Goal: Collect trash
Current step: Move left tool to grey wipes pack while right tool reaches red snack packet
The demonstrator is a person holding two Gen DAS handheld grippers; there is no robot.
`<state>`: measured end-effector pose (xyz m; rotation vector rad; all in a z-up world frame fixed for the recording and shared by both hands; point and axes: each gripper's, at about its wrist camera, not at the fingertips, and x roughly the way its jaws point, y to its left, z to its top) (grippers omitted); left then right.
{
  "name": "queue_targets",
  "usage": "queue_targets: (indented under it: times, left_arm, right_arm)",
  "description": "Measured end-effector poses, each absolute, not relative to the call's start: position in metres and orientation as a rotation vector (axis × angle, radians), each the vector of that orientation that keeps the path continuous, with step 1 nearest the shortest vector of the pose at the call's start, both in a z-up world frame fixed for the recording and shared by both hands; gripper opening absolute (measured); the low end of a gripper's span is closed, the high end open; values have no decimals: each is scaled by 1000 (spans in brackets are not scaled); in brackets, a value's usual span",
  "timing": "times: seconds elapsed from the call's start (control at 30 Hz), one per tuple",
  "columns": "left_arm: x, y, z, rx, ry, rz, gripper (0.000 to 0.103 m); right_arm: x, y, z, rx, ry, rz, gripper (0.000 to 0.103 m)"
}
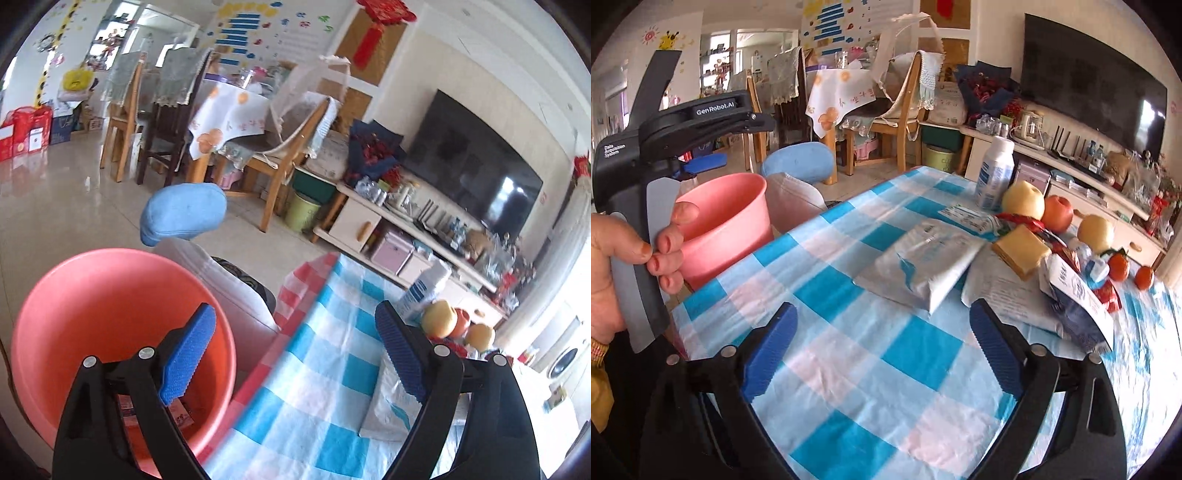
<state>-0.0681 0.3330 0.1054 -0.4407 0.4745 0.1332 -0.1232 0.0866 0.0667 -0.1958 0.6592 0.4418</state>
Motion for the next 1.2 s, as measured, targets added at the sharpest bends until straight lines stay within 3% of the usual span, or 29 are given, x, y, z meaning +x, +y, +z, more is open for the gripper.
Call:
queue_targets:
  times: [0.63, 1.2]
  left_arm:
    - [-44, 230, 97, -143, 563, -50, 87]
    - [-2, 160, 49, -12, 799, -262, 85]
  right_arm:
    - [-112, 0, 76, -4, 695, 337, 99]
    - [-74, -122, 78, 261, 786, 167, 99]
